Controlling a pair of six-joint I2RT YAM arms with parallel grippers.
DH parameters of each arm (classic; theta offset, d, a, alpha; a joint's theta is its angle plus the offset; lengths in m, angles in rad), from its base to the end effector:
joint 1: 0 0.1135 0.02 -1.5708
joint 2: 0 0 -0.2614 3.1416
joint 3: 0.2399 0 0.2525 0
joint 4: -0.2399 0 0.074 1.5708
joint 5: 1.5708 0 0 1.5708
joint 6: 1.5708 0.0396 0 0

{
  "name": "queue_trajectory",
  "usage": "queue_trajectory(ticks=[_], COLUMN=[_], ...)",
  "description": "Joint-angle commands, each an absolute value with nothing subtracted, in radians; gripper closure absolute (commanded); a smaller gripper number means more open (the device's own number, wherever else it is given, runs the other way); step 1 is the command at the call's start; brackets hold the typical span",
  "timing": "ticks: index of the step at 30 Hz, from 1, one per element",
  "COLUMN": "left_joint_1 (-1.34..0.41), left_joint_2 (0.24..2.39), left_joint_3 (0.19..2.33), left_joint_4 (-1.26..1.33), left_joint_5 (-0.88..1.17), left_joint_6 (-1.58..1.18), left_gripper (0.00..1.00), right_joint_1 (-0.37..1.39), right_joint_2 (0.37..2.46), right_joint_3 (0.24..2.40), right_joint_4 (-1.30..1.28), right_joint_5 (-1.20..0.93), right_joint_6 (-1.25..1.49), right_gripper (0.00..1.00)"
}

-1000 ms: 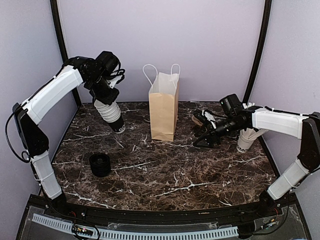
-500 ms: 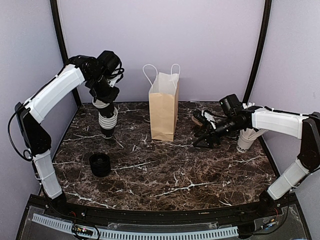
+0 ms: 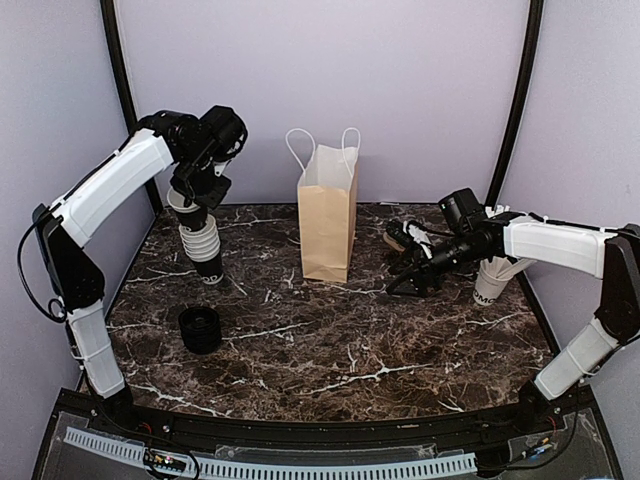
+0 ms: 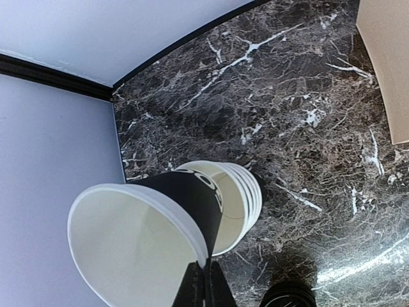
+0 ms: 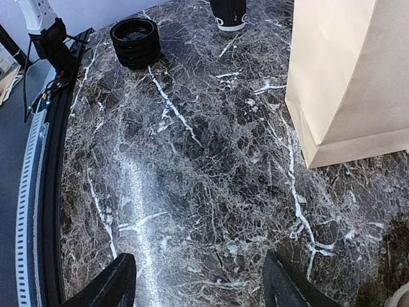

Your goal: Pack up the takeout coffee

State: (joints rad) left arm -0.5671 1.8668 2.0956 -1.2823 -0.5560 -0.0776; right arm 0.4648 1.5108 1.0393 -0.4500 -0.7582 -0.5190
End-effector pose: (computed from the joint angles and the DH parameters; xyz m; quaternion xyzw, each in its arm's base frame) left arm 0.3273 -0.1837 0.3840 0.1572 0.9189 0.1737 0.3173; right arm 0.2669 0.1643 0.2346 -0.5199 0.7203 0.3426 0.3057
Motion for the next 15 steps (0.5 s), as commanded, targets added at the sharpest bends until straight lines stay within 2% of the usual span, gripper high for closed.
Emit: queue_trajectory(ticks=[1,5,9,15], left_joint_1=[-0.572,-0.575,-0.625,-0.908], left_joint_2=[1.792,1.766,1.753,1.779], left_joint_3=[2.139,2.151,2.192,2.128], left_joint_4=[-1.34,-1.362,-1.353,-1.251], left_joint_5=[-0.681,-0.744,-0.746,-0.764], left_joint_6=[-0.121,-0.143,-0.142,0.046], left_gripper=[1.0,1.0,1.0,1.0], right_joint_1=[0.475,0.475,0.47,0.444], right_joint_2=[1.507,1.506,1.495,1.495], right_joint_3=[1.044,1.046,1.061,1.074], right_joint_4=[-0.45,-0.453,-0.444,-0.401], right_joint_5=[-0.755,-0.756,-0.737,-0.637], right_joint_6=[-0.526,-0.526,-0.499,-0.427], right_gripper=[0.31,0.31,0.37,0.39])
